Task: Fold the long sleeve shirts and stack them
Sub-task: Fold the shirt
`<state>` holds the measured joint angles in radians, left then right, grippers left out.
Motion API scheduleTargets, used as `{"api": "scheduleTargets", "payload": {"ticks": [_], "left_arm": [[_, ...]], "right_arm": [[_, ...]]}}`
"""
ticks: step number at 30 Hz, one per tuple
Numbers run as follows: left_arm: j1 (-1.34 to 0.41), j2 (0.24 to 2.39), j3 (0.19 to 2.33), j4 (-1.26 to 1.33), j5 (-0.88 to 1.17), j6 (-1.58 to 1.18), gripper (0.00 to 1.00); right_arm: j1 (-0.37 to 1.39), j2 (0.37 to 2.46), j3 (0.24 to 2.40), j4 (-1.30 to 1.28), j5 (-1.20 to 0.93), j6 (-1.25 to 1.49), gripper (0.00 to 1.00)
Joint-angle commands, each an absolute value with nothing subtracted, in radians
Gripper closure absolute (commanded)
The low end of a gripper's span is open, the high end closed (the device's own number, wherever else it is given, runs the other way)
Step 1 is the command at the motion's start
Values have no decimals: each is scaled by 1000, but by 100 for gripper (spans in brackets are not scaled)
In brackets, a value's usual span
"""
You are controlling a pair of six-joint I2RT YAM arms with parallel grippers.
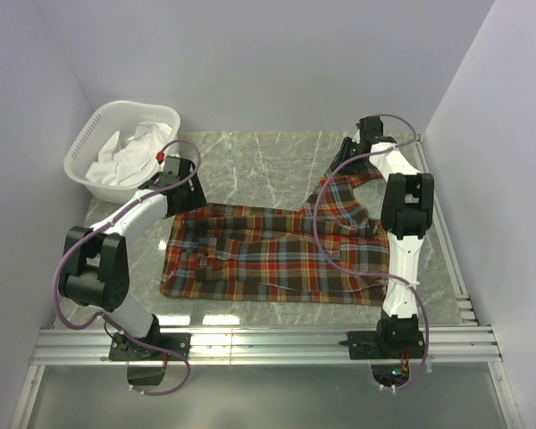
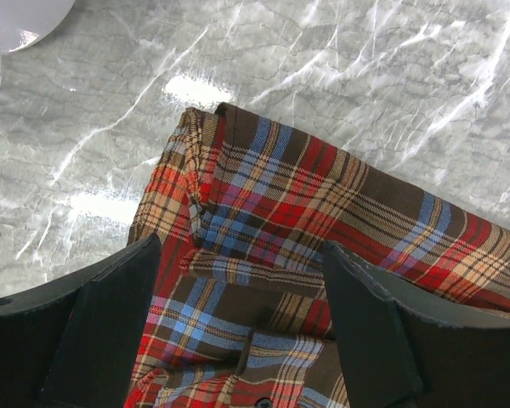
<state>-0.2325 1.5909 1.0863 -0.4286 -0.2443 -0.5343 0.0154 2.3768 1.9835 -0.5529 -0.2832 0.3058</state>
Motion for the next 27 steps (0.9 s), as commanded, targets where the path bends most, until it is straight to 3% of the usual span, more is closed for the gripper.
{"api": "scheduleTargets", "payload": {"ticks": [1,8,17,24,27], "left_arm": [[-241,1597,1100,-417,-264,-517,18],[-245,1600,1103,-420,-265,-512,17],[-250,1606,1106,-420,-267,-511,17],[-255,1608,1106,-423,-273,-509,18],[-256,1611,1109,-426,-272,-508,17]], "right_arm": [[21,2298,1930,-474,-174,319,52],[20,2301,1959,-506,-141,314,44],[14,2345,1997,-529,-227,327,44],[5,2342,1994,-557,-111,379,44],[5,2345,1982,-554,-159,374,42]]}}
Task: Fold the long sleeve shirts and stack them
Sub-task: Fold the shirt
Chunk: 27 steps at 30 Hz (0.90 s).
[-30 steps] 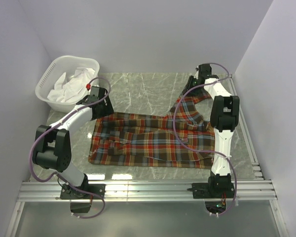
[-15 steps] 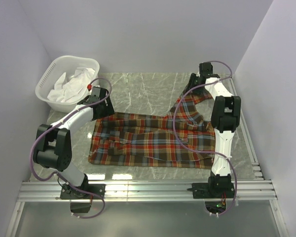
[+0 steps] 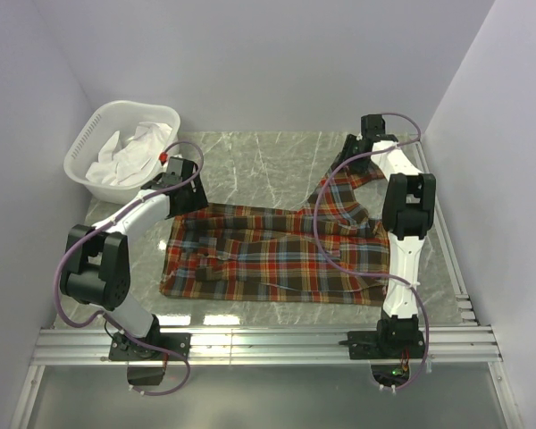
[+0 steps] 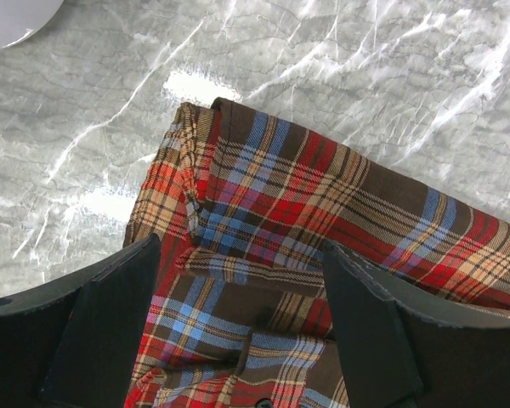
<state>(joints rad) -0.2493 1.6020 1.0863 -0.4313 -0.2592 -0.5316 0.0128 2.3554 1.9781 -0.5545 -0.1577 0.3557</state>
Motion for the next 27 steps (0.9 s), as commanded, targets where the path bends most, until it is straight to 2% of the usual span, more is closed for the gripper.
{"api": "scheduleTargets", "payload": {"ticks": [1,7,14,19,22,23,27], "left_arm": [[-258,1612,1111,-429,-272,-508,18],[-262,1615,1108,-429,-278,-506,18],[-270,1621,1111,-434,-285,-503,18],[-273,1626,1114,-437,-285,-502,18],[-276,1628,1117,-439,-287,-502,18],[-278,1631,1118,-439,-287,-502,18],[-281,1634,1117,-442,-291,-502,18]], "right_arm": [[5,2362,1997,-570,-181,368,42],[5,2410,2011,-587,-340,368,42],[5,2413,2010,-586,-356,368,43],[5,2408,1980,-577,-370,379,62],[6,2398,1957,-558,-374,388,80],[5,2396,1956,-557,-371,390,90],[11,2396,1960,-578,-325,399,89]]}}
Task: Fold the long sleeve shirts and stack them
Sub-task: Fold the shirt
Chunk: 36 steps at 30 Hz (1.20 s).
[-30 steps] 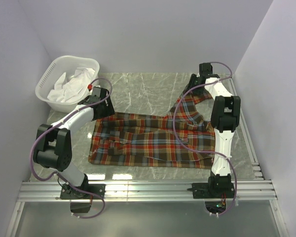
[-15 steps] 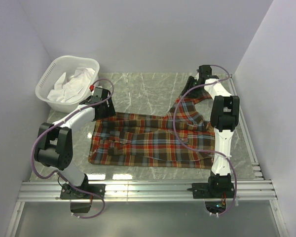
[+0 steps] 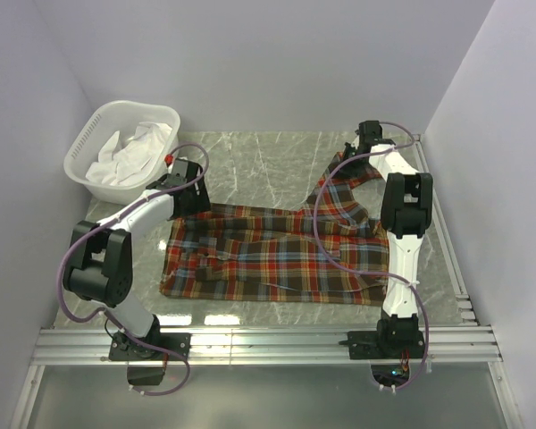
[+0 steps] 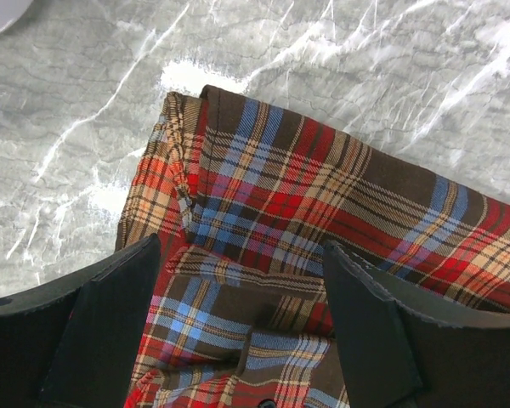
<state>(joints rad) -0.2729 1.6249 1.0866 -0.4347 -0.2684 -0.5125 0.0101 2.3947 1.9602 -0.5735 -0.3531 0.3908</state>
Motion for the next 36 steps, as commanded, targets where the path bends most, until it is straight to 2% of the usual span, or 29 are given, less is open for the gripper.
{"api": "scheduleTargets", "payload": {"ticks": [1,4,8,11,14,21,22,25,31,36], "left_arm": [[-282,1632,1117,-442,-293,-500,18],[-284,1638,1120,-443,-291,-503,18],[-284,1643,1121,-446,-293,-502,18],[-285,1644,1121,-448,-293,-503,18],[-288,1644,1124,-451,-291,-503,18],[-291,1644,1126,-459,-299,-503,18],[-293,1643,1127,-459,-299,-503,18],[-295,1643,1127,-460,-301,-502,18],[-296,1644,1131,-465,-302,-500,18],[-296,1640,1131,-466,-301,-502,18]], "right_arm": [[14,2384,1950,-578,-290,400,87],[46,2336,1908,-569,-179,408,76],[101,2303,1899,-600,-24,426,53],[132,2284,1896,-607,70,462,45],[161,2275,1896,-598,116,488,44],[204,2379,2055,-716,265,528,47],[204,2385,2063,-732,281,534,51],[207,2393,2078,-741,290,534,52],[210,2447,2163,-793,290,522,65],[212,2461,2174,-785,272,517,71]]}}
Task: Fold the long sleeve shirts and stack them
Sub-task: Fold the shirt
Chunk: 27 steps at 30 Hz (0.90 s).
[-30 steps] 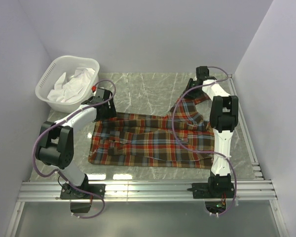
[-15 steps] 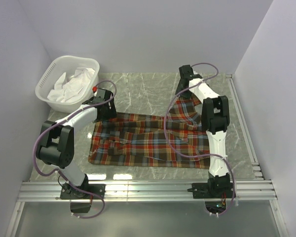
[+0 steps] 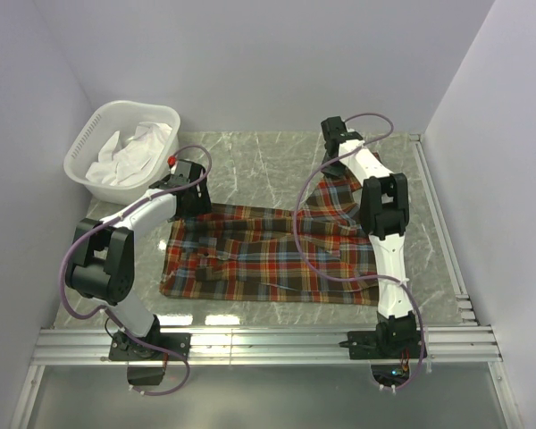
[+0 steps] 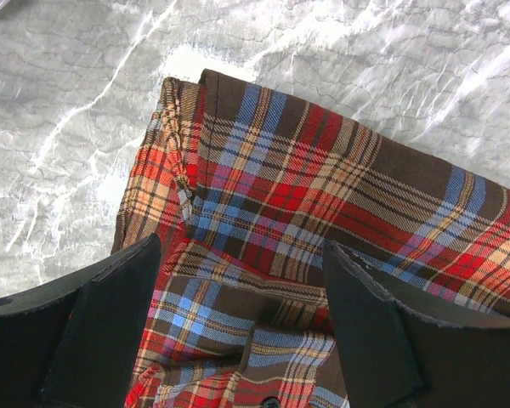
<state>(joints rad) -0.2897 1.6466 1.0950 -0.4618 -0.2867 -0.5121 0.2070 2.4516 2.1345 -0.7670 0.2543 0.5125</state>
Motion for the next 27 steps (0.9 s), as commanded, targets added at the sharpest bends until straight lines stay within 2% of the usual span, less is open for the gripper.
{"api": "scheduleTargets", "payload": {"ticks": [1,4,7,18,21,26,27], "left_arm": [[-296,1641,1131,-468,-301,-502,18],[-298,1643,1132,-469,-301,-500,18],[-299,1640,1132,-468,-301,-500,18],[-302,1640,1135,-471,-298,-499,18],[-302,1640,1135,-474,-298,-499,18],[-302,1637,1137,-476,-301,-500,18],[-304,1637,1135,-476,-302,-497,18]], "right_arm": [[216,2459,2168,-769,262,515,61],[227,2431,2126,-726,256,515,52],[236,2404,2083,-693,250,528,48],[262,2424,2103,-727,296,546,50],[265,2451,2120,-764,293,552,55],[275,2459,2138,-767,296,551,80],[273,2456,2137,-761,295,549,88]]}}
